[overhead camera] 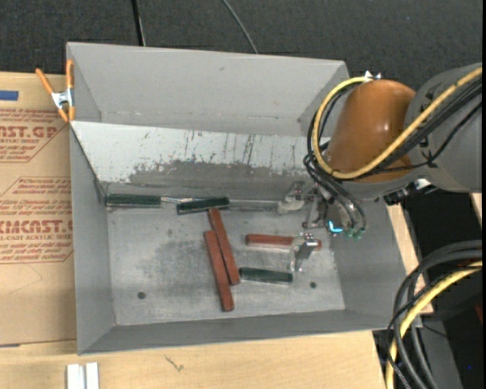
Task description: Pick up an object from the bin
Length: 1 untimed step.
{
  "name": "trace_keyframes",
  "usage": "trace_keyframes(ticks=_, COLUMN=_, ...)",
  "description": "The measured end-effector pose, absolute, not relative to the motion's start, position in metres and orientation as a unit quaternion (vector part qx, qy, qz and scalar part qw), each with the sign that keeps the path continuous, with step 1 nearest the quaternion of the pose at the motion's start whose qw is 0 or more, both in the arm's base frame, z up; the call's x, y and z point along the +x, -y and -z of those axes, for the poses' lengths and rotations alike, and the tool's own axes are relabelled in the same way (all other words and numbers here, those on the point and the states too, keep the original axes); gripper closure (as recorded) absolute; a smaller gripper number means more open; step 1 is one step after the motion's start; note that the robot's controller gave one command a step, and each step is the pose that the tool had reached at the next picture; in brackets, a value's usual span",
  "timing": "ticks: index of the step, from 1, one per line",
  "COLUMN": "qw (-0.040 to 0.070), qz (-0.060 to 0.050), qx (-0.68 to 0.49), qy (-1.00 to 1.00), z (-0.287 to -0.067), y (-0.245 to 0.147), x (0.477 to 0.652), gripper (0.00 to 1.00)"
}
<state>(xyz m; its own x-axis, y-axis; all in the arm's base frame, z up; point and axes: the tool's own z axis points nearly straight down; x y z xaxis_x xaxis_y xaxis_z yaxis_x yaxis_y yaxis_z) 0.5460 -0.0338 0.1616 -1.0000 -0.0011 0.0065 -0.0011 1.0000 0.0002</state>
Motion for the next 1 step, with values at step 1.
trace_keyframes(ticks=1, qw=0.0, qz=0.0, qx=0.001, qy=1.0, z=-0.1659, y=0.0338, x=0.5478, gripper=0.0)
